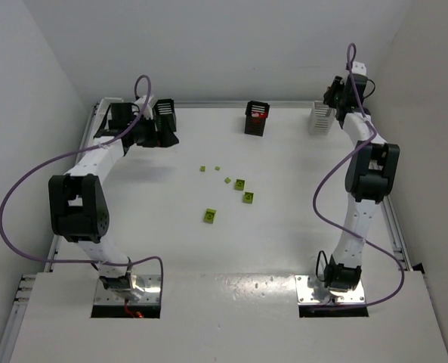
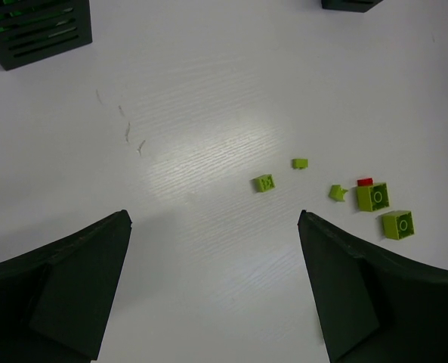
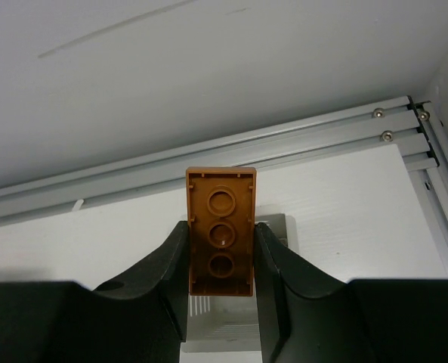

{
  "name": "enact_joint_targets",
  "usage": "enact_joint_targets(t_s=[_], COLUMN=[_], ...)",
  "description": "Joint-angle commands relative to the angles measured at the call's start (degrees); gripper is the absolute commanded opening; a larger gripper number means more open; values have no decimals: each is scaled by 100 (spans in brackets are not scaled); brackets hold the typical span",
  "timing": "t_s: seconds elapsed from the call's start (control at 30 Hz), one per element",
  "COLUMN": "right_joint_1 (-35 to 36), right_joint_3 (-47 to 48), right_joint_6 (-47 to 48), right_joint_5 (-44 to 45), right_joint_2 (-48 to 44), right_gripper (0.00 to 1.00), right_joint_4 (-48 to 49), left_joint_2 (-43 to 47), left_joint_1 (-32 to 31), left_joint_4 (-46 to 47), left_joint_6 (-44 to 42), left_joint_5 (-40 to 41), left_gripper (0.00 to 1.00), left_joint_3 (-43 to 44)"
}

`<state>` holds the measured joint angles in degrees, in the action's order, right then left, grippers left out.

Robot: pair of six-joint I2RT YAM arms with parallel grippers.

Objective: Sort the legos into containers by color

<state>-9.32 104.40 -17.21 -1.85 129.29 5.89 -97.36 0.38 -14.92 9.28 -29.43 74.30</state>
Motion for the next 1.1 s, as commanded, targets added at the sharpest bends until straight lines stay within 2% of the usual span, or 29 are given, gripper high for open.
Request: enact_joint_targets(t_s=[0.0, 0.13, 0.3, 0.33, 0.4, 0.53, 0.93, 1.0, 1.07], right_joint_1=[1, 1, 1, 1, 1, 1, 1, 1, 1], right_joint_3=[150, 151, 204, 204, 204, 151, 37, -25, -182], right_joint_6=[-98, -98, -98, -98, -98, -98, -37, 182, 619], right_joint_5=[26, 26, 26, 26, 26, 26, -447, -754, -1009], right_joint_2=[69, 122, 175, 175, 175, 122, -106, -360, -745], right_gripper=[3, 16, 25, 31, 36, 57, 58, 58, 58], right_joint_4=[211, 211, 211, 211, 211, 211, 263, 184, -147], left_joint_2=[-46, -46, -46, -46, -46, -46, 68, 121, 121], left_joint_1=[-47, -47, -47, -47, -47, -47, -47, -108, -248], left_joint_4=[59, 6, 6, 6, 6, 6, 6, -89, -658], left_joint_6=[65, 65, 65, 65, 65, 65, 118, -109, -678], left_joint_5=[7, 7, 60, 60, 60, 60, 166, 53, -80], left_gripper=[99, 99, 99, 99, 99, 99, 99, 99, 99], left_joint_3=[260, 260, 260, 260, 260, 260, 102, 102, 172])
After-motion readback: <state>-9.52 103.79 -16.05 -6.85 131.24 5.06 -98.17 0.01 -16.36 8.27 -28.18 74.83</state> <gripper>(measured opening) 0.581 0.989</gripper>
